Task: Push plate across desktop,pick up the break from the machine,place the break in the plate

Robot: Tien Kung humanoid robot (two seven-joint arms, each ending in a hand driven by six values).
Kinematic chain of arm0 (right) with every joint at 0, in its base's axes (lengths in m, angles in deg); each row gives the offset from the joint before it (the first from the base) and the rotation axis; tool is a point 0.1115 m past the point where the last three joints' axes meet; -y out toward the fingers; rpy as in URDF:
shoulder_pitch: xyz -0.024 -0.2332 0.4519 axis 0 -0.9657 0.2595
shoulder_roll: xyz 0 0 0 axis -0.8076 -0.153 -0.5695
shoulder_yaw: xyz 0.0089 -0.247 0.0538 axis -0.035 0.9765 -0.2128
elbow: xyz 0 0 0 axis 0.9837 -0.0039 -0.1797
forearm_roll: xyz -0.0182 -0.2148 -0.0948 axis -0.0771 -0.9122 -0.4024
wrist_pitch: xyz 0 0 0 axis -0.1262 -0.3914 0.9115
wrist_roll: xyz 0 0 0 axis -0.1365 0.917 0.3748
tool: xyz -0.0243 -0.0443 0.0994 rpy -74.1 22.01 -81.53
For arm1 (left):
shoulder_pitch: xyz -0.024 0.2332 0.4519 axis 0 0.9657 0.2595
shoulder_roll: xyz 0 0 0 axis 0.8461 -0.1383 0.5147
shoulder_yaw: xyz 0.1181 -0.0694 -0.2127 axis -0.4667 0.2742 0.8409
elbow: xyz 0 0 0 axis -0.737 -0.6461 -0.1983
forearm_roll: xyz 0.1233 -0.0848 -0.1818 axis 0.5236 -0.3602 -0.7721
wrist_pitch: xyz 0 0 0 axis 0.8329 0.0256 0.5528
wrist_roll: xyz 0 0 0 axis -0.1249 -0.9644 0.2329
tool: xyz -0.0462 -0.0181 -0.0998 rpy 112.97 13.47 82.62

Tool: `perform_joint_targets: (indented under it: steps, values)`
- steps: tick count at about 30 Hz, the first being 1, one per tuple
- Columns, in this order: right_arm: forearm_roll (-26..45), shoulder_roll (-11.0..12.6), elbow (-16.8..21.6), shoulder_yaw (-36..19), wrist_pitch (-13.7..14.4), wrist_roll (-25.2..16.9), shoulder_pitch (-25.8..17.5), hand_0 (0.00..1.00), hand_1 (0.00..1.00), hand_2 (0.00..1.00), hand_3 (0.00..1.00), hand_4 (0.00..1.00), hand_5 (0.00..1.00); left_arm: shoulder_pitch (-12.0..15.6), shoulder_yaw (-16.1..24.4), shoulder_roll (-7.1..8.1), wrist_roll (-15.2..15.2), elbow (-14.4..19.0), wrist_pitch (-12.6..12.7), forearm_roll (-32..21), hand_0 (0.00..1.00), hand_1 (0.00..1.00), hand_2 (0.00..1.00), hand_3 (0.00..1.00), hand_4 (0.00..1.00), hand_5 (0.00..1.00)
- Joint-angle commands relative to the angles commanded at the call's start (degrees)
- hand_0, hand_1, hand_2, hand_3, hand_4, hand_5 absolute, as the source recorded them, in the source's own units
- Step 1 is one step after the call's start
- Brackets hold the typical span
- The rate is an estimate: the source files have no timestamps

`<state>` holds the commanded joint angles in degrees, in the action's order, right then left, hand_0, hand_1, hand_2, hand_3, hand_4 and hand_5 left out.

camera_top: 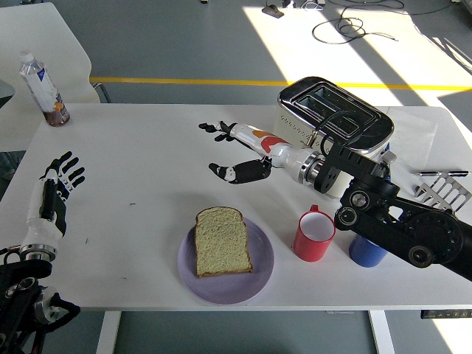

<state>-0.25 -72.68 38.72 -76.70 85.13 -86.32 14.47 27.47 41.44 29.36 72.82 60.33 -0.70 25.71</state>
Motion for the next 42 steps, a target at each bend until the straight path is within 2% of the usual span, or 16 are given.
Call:
perform_joint_targets:
  steps: [3,4,6,9,10,14,15,16,20,21,22,25,32,35,42]
  values:
    - [6.89,2.61,4.51,-6.22,1.34,-2.80,-2.38,0.825,0.808,0.858,0.860,0.583,0.339,-0.09,0.25,0.18,-0.10,0.78,0.00,0.11,0.777,0.802,0.872,0.823,0.476,0.998]
    - [8.93,2.85,4.96,-7.72,1.47,-3.03,-2.61,0.808,0.788,0.813,0.826,0.512,0.401,-0.09,0.27,0.20,-0.11,0.85,0.00,0.12,0.780,0.802,0.873,0.815,0.481,0.998]
    - [13.39,5.83,7.50,-12.07,2.05,-3.64,-5.54,0.808,0.788,0.813,0.826,0.512,0.401,-0.07,0.68,0.40,-0.43,1.99,-0.07,0.20,0.780,0.802,0.873,0.815,0.481,0.998]
    - [18.16,8.67,8.76,-19.18,1.89,-3.39,-8.86,0.808,0.788,0.813,0.826,0.512,0.401,-0.11,1.18,0.57,-0.76,2.85,-0.12,0.40,0.780,0.802,0.873,0.815,0.481,0.998]
    - [18.72,9.55,8.77,-21.41,1.66,-2.86,-10.72,0.809,0.787,0.813,0.808,0.481,0.469,-0.05,1.53,0.75,-0.99,3.42,-0.14,0.52,0.782,0.802,0.872,0.809,0.484,0.998]
    - [19.69,10.81,8.34,-31.07,0.92,-2.16,-17.86,0.809,0.787,0.813,0.808,0.481,0.469,-0.16,2.62,1.16,-1.62,4.65,-0.37,0.64,0.782,0.802,0.872,0.809,0.484,0.998]
    - [19.56,10.83,8.06,-33.30,0.71,-2.01,-19.95,0.809,0.787,0.813,0.808,0.481,0.469,-0.17,2.85,1.31,-1.81,4.95,-0.49,0.60,0.782,0.802,0.872,0.809,0.484,0.998]
    - [19.44,10.85,7.90,-35.91,0.48,-1.91,-21.63,0.824,0.794,0.818,0.808,0.480,0.511,-0.17,2.95,1.40,-1.98,5.12,-0.60,0.48,0.781,0.803,0.871,0.810,0.488,0.998]
    - [18.22,10.65,7.37,-45.01,-1.07,-1.94,-28.15,0.824,0.794,0.818,0.808,0.480,0.511,-0.35,3.17,1.90,-3.29,6.04,-1.76,-0.87,0.781,0.803,0.871,0.810,0.488,0.998]
    - [17.53,9.99,7.18,-47.23,-1.18,-2.26,-29.93,0.824,0.794,0.818,0.808,0.480,0.511,-0.38,3.19,1.96,-3.80,6.51,-2.26,-1.65,0.781,0.803,0.871,0.810,0.488,0.998]
    - [17.15,9.59,7.06,-49.48,-1.22,-2.44,-31.71,0.844,0.805,0.830,0.814,0.486,0.567,-0.38,3.19,1.99,-4.08,6.78,-2.54,-2.13,0.785,0.808,0.873,0.811,0.489,0.998]
    - [16.82,7.97,6.88,-53.93,-2.08,-2.91,-35.89,0.844,0.805,0.830,0.814,0.486,0.567,-0.30,3.02,1.92,-5.13,8.16,-3.62,-4.22,0.785,0.808,0.873,0.811,0.489,0.998]
    - [16.66,5.30,6.57,-57.75,-4.68,-2.80,-43.47,0.849,0.811,0.837,0.815,0.492,0.594,-0.42,2.52,2.29,-6.41,10.81,-4.56,-7.05,0.785,0.814,0.877,0.812,0.503,0.998]
    - [15.86,4.68,5.98,-58.18,-5.04,-2.73,-44.84,0.847,0.811,0.838,0.816,0.495,0.624,-0.65,2.21,2.52,-6.78,11.08,-4.90,-7.17,0.793,0.815,0.877,0.809,0.512,0.998]
    - [15.88,4.96,5.50,-58.77,-4.48,-3.87,-45.94,0.847,0.813,0.840,0.816,0.496,0.637,-0.83,1.76,2.55,-7.54,11.17,-5.55,-6.57,0.798,0.818,0.877,0.810,0.512,0.998]
